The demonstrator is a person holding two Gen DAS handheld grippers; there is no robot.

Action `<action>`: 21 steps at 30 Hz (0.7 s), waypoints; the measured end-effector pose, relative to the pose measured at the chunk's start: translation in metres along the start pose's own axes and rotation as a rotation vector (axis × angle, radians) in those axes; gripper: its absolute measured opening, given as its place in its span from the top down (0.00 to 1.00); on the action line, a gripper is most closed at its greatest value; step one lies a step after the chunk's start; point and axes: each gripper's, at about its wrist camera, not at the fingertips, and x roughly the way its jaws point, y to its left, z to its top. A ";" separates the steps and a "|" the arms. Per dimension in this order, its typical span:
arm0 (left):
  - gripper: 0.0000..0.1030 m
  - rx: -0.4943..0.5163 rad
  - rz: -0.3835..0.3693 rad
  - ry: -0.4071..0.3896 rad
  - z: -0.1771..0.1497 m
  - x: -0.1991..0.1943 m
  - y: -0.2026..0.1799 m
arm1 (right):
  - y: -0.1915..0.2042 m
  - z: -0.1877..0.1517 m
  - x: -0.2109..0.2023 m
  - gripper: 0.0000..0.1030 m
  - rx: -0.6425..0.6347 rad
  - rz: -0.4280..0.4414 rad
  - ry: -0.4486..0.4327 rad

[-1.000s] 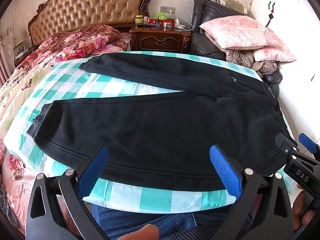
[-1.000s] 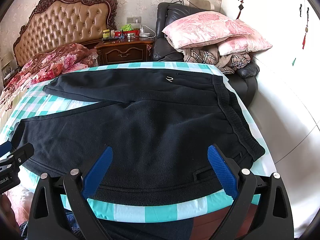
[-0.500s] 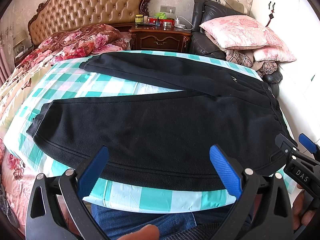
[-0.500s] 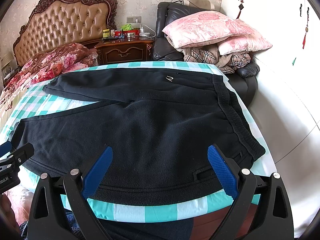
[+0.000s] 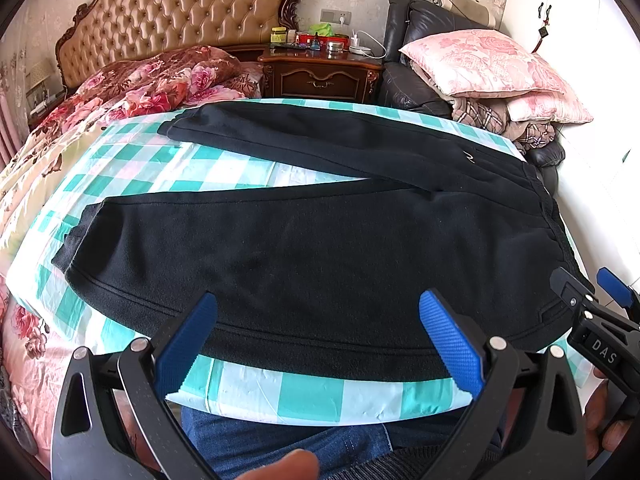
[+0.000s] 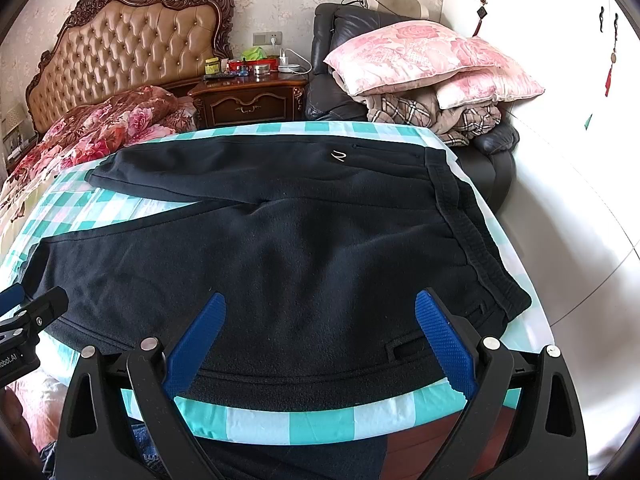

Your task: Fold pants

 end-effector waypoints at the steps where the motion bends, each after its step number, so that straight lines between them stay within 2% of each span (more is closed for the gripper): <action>1: 0.02 0.000 0.000 0.000 0.000 0.000 0.000 | 0.000 0.000 0.000 0.10 0.000 0.000 0.000; 18: 0.02 -0.002 -0.004 0.016 -0.003 0.006 -0.001 | -0.001 -0.006 0.007 0.10 -0.002 -0.001 0.018; 21: 0.02 -0.008 -0.006 0.033 -0.004 0.012 0.002 | -0.016 -0.004 0.021 0.10 0.039 0.050 0.058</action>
